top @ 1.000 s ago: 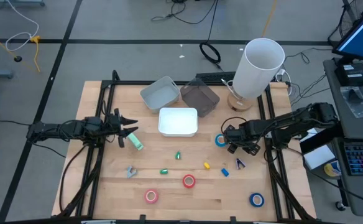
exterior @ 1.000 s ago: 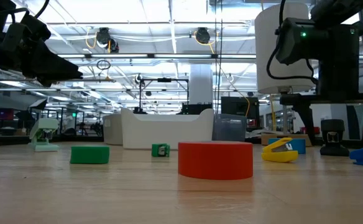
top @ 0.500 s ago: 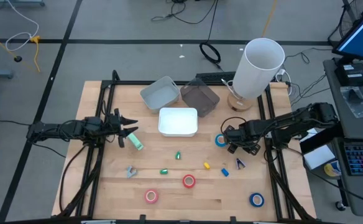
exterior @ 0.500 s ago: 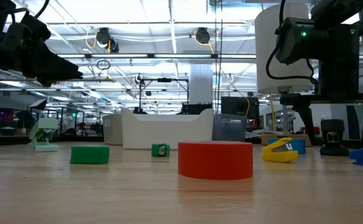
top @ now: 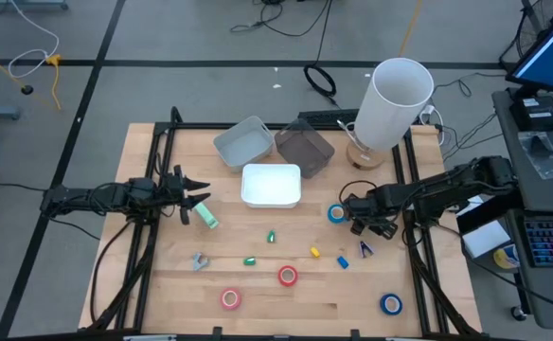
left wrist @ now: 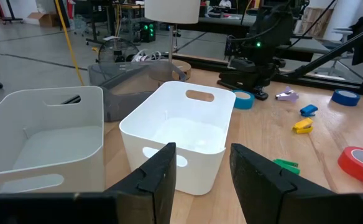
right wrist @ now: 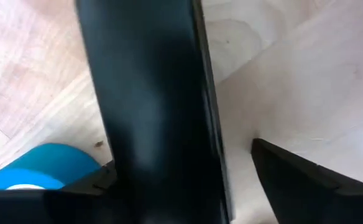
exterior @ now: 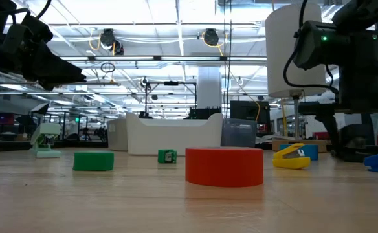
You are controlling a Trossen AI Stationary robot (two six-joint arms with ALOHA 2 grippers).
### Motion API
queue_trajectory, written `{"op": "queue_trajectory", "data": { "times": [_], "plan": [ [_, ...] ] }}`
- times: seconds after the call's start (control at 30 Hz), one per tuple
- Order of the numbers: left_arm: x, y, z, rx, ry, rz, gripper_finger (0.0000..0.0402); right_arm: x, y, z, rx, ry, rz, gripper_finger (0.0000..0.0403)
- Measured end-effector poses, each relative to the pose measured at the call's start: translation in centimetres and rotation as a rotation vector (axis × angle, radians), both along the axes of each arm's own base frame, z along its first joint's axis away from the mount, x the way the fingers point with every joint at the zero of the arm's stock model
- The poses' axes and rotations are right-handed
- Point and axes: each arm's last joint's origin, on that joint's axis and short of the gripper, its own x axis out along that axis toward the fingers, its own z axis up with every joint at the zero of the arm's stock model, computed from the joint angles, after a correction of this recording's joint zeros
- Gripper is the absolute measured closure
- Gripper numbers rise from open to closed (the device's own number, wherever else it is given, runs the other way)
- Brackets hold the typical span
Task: Pick and place Stapler, Stapler remover, tape
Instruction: Put the black stapler into the gray bin
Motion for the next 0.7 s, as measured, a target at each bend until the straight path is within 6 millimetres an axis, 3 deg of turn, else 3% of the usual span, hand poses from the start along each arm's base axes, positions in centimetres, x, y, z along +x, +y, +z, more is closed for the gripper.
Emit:
{"op": "queue_trajectory", "data": {
  "times": [0.33, 0.7],
  "plan": [
    [0.0, 0.0, 0.0, 0.0, 0.0, 0.0, 0.0249, -0.7, 0.1, -0.4, 0.047, 0.065, 0.022, 0.0225],
    [0.0, 0.0, 0.0, 0.0, 0.0, 0.0, 0.0249, -1.1, 0.1, 1.0, 0.051, -0.029, 0.2, 0.0237]
  ]
}}
